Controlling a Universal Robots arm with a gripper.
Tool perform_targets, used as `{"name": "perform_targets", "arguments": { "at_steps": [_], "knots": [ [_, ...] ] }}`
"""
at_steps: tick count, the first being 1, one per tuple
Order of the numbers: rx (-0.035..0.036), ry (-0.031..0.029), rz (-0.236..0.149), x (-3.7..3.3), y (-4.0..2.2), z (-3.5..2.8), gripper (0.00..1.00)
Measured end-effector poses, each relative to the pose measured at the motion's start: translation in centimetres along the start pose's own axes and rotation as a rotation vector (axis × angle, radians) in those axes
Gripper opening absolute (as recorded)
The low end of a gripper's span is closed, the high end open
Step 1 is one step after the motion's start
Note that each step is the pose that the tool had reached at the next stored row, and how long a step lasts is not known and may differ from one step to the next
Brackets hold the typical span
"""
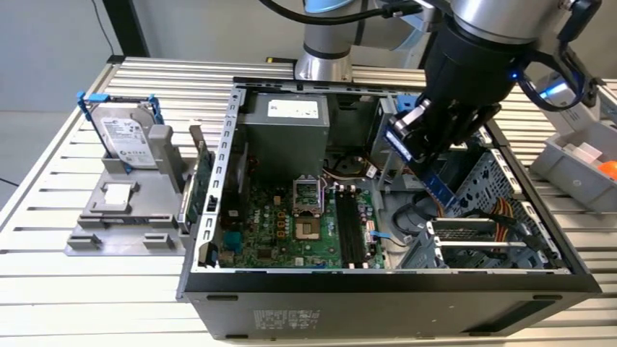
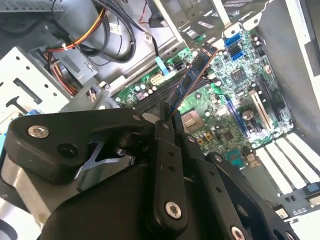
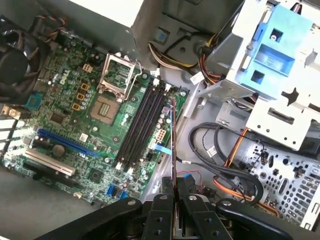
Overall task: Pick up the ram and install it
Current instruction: 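Insert the ram into the slot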
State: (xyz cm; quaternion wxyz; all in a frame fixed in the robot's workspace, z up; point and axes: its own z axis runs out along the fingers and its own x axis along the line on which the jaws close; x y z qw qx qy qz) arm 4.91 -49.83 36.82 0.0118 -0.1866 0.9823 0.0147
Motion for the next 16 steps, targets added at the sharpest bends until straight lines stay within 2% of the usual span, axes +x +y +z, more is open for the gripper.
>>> {"name": "perform_targets", "arguments": {
  "at_steps": [7, 16],
  "knots": [
    [0.0001, -0.0003, 0.010, 0.00, 0.00, 0.04, 0.00],
    [0.0004, -0.0003, 0.014, 0.01, 0.00, 0.72, 0.00]
  ]
}}
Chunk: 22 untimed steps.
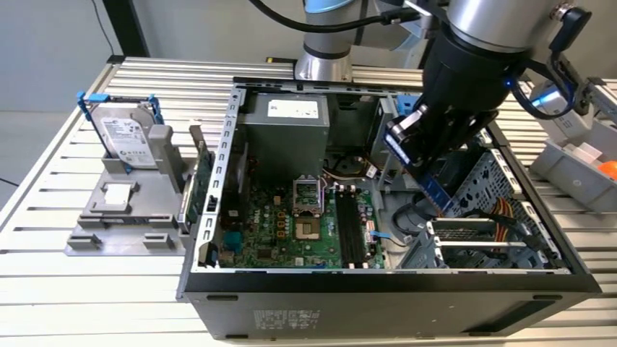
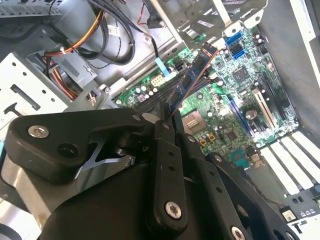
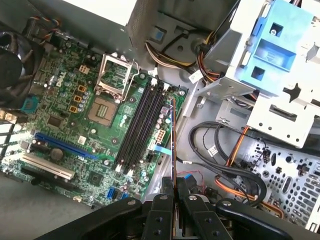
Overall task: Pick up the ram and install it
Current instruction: 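Insert the ram into the slot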
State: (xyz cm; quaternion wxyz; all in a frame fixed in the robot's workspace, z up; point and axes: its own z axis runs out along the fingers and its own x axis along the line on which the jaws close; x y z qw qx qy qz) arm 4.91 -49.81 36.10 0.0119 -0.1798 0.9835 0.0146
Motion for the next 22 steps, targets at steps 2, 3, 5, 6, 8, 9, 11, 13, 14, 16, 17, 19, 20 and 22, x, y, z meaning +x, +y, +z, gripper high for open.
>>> {"name": "perform_targets", "arguments": {
  "at_steps": [2, 3, 5, 6, 8, 9, 11, 13, 14, 16, 17, 19, 20, 22],
  "knots": [
    [0.0000, -0.0001, 0.005, 0.00, 0.01, 0.16, 0.00],
    [0.0001, 0.0000, 0.009, 0.00, 0.01, 0.23, 0.00],
    [0.0001, 0.0007, 0.022, 0.00, 0.03, 0.38, 0.00],
    [0.0001, 0.0013, 0.030, 0.00, 0.04, 0.45, 0.00],
    [-0.0004, 0.0035, 0.047, -0.01, 0.06, 0.61, 0.00],
    [-0.0006, 0.0041, 0.054, -0.01, 0.07, 0.67, 0.00],
    [-0.0005, 0.0044, 0.062, -0.01, 0.07, 0.76, 0.00],
    [-0.0005, 0.0045, 0.068, -0.01, 0.07, 0.83, 0.00],
    [-0.0005, 0.0046, 0.071, -0.01, 0.07, 0.87, 0.00],
    [-0.0002, 0.0049, 0.082, -0.01, 0.08, 0.94, 0.00],
    [-0.0002, 0.0049, 0.089, 0.00, 0.08, 0.97, 0.00],
    [0.0002, 0.0045, 0.102, -0.01, 0.08, 1.03, 0.00],
    [0.0004, 0.0043, 0.108, 0.00, 0.08, 1.05, 0.00],
    [0.0006, 0.0041, 0.117, 0.01, 0.09, 1.08, 0.00]
  ]
}}
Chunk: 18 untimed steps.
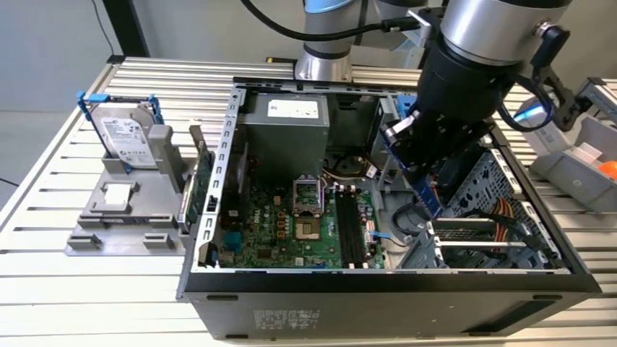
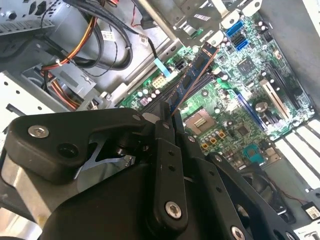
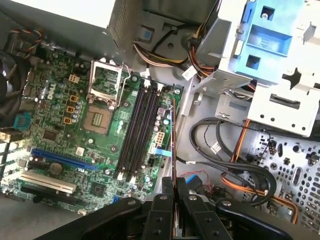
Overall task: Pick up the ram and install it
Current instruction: 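Insert the ram into the slot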
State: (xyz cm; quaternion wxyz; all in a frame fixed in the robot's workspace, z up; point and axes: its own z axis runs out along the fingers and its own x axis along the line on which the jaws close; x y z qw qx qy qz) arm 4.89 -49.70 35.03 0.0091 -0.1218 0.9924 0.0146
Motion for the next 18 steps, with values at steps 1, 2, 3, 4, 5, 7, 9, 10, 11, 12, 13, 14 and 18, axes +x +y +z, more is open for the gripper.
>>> {"name": "perform_targets", "arguments": {
  "at_steps": [1, 2, 3, 4, 5, 7, 9, 10, 11, 12, 13, 14, 18],
  "knots": [
    [0.0001, -0.0001, 0.004, 0.00, 0.00, 0.01, 0.00],
    [0.0001, -0.0001, 0.006, 0.01, 0.00, 0.02, 0.00],
    [0.0001, -0.0002, 0.007, 0.01, 0.01, 0.03, 0.00],
    [0.0000, -0.0002, 0.007, 0.01, 0.01, 0.05, 0.00],
    [-0.0001, -0.0003, 0.007, 0.01, 0.02, 0.07, 0.00],
    [-0.0001, -0.0003, 0.007, 0.00, 0.06, 0.11, 0.00],
    [0.0000, -0.0003, 0.007, 0.00, 0.10, 0.11, 0.00],
    [0.0001, -0.0002, 0.008, 0.01, 0.12, 0.11, 0.00],
    [0.0001, -0.0002, 0.008, 0.02, 0.13, 0.12, 0.00],
    [0.0000, -0.0003, 0.008, 0.01, 0.15, 0.13, 0.00],
    [0.0001, -0.0003, 0.008, 0.01, 0.16, 0.14, 0.00],
    [0.0001, -0.0002, 0.008, 0.02, 0.17, 0.16, 0.00],
    [0.0001, -0.0002, 0.008, 0.02, 0.19, 0.28, 0.00]
  ]
}}
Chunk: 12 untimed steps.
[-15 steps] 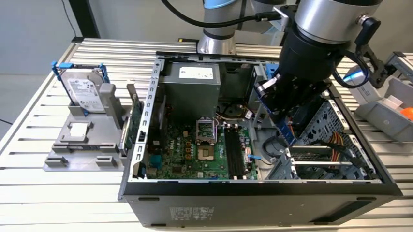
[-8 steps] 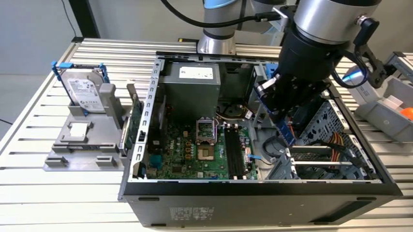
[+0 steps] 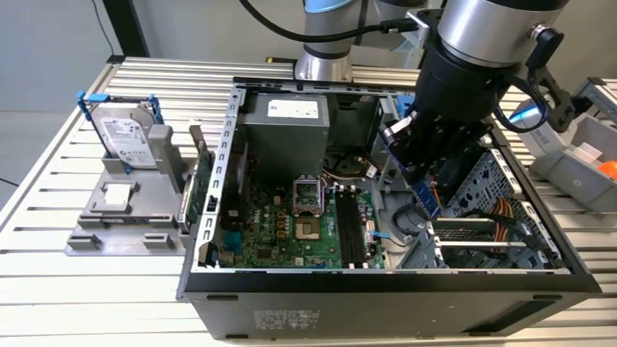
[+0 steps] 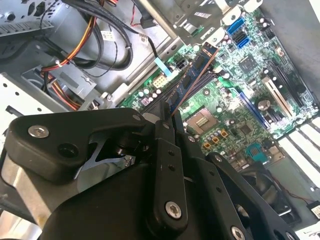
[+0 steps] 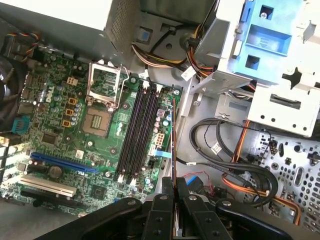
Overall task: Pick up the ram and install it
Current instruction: 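Insert the ram into the slot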
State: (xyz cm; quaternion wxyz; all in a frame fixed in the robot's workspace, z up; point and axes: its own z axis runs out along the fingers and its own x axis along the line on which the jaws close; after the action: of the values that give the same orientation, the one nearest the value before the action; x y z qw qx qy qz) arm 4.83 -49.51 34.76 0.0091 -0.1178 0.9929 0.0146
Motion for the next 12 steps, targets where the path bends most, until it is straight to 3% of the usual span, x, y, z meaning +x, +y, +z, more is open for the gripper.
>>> {"name": "perform_targets", "arguments": {
  "at_steps": [12],
  "knots": [
    [0.0001, 0.0000, 0.001, 0.02, 0.02, 0.30, 0.00]
  ]
}}
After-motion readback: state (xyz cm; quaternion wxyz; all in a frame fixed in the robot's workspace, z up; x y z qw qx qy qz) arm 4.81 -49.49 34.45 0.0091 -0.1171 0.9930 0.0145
